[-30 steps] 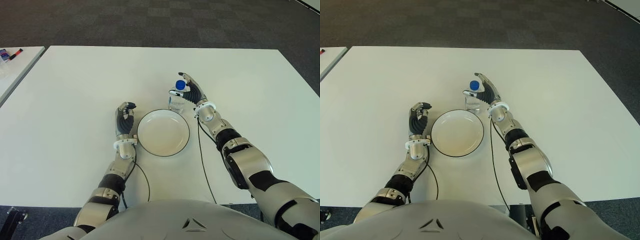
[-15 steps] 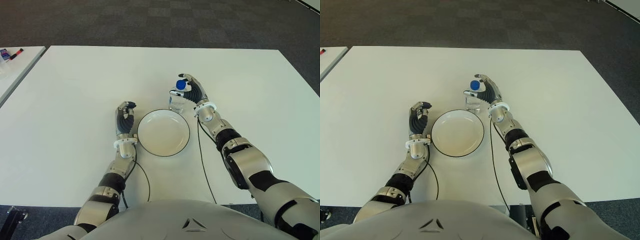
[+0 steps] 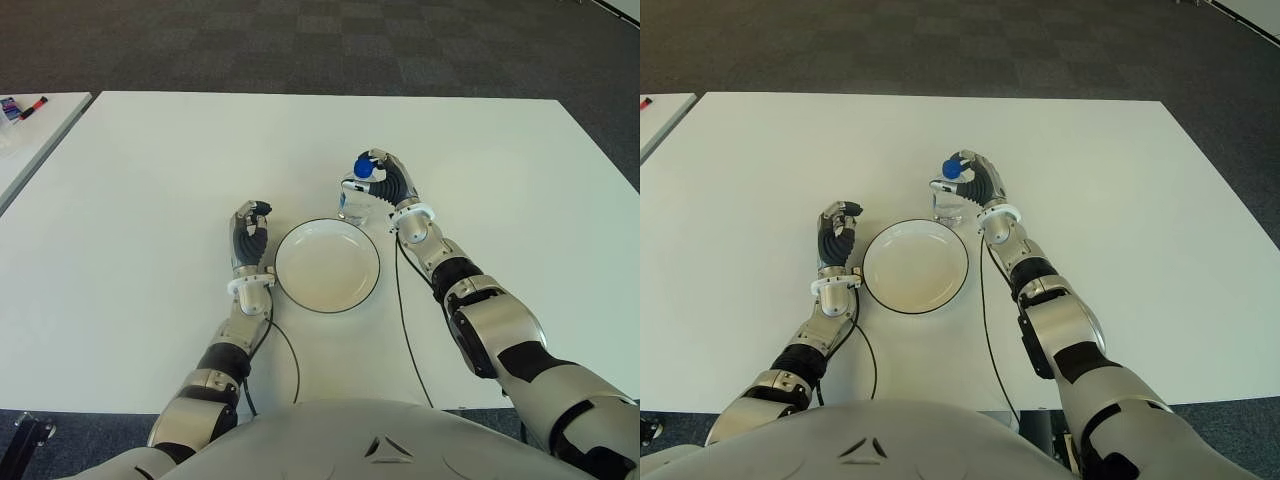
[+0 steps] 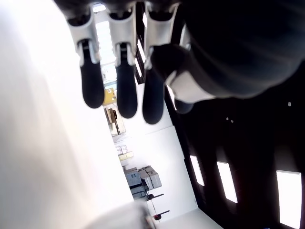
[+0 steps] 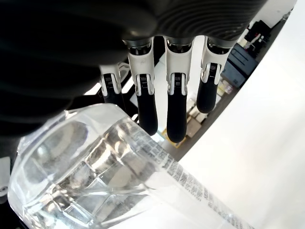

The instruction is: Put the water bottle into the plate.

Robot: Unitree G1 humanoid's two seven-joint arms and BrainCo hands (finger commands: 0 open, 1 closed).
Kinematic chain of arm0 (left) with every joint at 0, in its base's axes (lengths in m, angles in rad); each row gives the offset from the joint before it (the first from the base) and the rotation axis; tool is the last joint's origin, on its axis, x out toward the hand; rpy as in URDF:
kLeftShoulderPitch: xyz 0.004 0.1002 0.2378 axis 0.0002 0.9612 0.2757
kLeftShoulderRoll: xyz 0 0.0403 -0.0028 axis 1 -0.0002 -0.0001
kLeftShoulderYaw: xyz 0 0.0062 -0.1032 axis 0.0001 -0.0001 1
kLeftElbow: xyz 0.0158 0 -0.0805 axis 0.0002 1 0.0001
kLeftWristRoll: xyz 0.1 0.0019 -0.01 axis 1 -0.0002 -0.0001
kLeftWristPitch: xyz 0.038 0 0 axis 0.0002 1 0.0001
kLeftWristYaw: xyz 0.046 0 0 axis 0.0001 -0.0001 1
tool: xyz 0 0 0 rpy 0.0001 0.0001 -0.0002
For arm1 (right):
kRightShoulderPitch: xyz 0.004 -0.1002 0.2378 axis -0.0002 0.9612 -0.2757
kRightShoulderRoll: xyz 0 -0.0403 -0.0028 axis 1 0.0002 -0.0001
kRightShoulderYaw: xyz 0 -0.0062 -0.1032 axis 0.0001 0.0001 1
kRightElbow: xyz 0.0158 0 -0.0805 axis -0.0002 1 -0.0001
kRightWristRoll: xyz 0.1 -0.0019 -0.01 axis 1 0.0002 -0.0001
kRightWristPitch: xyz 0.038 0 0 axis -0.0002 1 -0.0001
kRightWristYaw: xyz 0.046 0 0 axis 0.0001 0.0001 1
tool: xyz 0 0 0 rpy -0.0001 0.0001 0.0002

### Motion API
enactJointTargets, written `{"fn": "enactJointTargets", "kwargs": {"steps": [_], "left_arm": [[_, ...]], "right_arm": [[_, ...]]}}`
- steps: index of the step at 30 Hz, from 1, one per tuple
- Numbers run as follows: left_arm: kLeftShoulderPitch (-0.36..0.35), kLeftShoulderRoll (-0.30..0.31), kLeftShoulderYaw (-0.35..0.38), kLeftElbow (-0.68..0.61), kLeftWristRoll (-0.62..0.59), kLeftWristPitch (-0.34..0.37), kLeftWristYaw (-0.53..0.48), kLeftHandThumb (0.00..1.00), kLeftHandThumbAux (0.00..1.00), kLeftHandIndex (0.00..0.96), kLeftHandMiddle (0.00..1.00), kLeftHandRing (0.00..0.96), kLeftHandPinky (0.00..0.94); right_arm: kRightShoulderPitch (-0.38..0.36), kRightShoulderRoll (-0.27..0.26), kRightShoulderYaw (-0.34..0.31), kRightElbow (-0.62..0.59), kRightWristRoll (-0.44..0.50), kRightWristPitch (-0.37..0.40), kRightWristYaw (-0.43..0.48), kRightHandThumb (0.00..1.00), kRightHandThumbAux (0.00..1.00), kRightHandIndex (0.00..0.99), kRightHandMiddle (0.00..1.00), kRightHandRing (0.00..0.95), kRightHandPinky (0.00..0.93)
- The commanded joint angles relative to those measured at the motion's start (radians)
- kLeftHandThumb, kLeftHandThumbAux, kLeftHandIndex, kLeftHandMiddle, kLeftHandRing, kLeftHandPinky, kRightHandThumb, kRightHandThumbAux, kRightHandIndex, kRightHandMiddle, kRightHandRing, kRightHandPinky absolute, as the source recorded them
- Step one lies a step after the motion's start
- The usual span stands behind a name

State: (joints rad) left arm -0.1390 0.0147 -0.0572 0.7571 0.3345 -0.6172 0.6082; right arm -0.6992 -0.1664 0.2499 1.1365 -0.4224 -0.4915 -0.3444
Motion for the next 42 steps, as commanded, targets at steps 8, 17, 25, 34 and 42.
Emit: {"fn": "enactJointTargets", "kwargs": {"steps": [8, 17, 25, 34, 42], "left_arm": [[0.006, 0.006, 0.006, 0.031, -0.007, 0.001, -0.003, 0.842, 0.672, 0.428, 0.452, 0.404, 0.418], [-0.001, 0.01, 0.007, 0.043, -0.003, -0.006, 0.008, 0.843, 0.672, 0.435, 0.447, 0.405, 0.427], [-0.013, 0.017, 0.004, 0.056, 0.025, -0.01, 0.051, 0.842, 0.671, 0.44, 0.442, 0.389, 0.411], [-0.019, 0.011, 0.012, 0.076, 0.002, -0.032, 0.049, 0.842, 0.671, 0.445, 0.436, 0.377, 0.397], [-0.024, 0.011, 0.014, 0.093, -0.008, -0.052, 0.053, 0.842, 0.671, 0.442, 0.438, 0.377, 0.4]], "right_arm": [[0.023, 0.008, -0.015, 0.015, 0.004, -0.04, -0.054, 0.7, 0.678, 0.404, 0.416, 0.463, 0.56], [0.02, 0.002, -0.004, 0.036, -0.016, -0.081, -0.1, 0.719, 0.704, 0.427, 0.441, 0.485, 0.531], [0.019, 0.0, -0.002, 0.044, -0.014, -0.067, -0.097, 0.719, 0.706, 0.431, 0.449, 0.456, 0.465], [0.019, -0.004, 0.013, 0.046, -0.033, -0.057, -0.129, 0.717, 0.707, 0.431, 0.457, 0.454, 0.463], [0.022, -0.002, 0.008, 0.047, -0.024, -0.057, -0.124, 0.718, 0.707, 0.43, 0.459, 0.465, 0.483]]}}
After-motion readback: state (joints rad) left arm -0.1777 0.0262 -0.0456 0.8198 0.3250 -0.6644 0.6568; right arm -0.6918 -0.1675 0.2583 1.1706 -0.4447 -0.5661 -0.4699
